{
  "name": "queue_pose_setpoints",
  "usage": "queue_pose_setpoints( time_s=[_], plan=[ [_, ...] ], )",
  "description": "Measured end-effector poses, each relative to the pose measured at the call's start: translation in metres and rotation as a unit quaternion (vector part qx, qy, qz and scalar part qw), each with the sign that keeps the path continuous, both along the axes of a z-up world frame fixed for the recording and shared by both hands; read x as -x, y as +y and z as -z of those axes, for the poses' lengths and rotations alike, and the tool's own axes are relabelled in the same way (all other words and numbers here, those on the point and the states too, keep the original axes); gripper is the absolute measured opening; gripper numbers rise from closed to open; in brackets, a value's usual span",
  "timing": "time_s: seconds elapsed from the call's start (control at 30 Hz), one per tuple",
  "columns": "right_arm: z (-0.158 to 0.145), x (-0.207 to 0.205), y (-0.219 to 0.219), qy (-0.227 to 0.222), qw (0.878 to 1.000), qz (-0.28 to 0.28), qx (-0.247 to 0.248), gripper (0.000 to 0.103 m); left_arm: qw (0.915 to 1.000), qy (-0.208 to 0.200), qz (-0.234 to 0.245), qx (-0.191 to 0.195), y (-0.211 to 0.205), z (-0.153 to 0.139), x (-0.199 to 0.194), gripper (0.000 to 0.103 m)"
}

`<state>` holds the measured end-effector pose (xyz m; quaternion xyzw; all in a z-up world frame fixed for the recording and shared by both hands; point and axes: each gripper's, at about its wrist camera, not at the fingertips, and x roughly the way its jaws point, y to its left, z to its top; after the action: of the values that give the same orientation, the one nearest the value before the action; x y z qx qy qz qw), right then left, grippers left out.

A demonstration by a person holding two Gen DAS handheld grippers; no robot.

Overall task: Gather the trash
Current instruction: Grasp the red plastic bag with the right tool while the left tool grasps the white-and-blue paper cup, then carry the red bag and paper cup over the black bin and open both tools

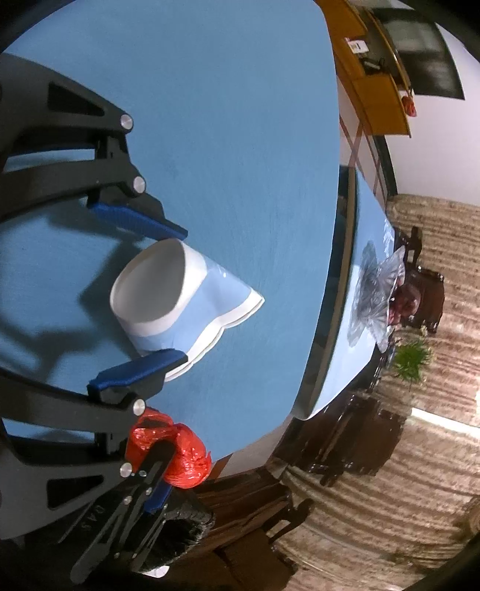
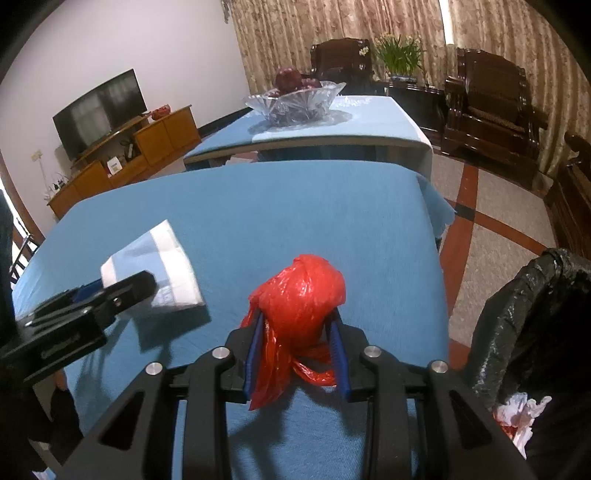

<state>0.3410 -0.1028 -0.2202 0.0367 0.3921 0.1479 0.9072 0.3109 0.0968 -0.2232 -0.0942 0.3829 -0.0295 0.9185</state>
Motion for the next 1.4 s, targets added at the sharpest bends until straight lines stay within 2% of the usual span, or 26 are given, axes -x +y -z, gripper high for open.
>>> queue_pose_setpoints(
  time_s=[0.2, 0.67, 1.13, 1.4],
  plan=[
    [-0.015, 0.013, 0.005, -0.018, 1.0, -0.011, 0.003, 0.032, 0.9997, -0.01, -0.008, -0.022, -0.002, -0.012, 0.021, 0.058],
    [-0.061, 0.061, -0.008, -0.046, 0.999, -0.024, 0.006, 0.032, 0.9985, -0.042, -0.013, -0.031, -0.012, -0.064, 0.074, 0.058],
    [-0.109, 0.111, -0.042, -0.082, 0.997, -0.013, 0.001, 0.032, 0.9963, -0.076, -0.001, -0.04, -0.043, -0.104, 0.128, 0.058],
    [-0.128, 0.147, -0.075, -0.104, 0.995, -0.001, 0.001, 0.032, 0.9945, -0.093, 0.026, -0.038, -0.077, -0.12, 0.148, 0.058]
  ],
)
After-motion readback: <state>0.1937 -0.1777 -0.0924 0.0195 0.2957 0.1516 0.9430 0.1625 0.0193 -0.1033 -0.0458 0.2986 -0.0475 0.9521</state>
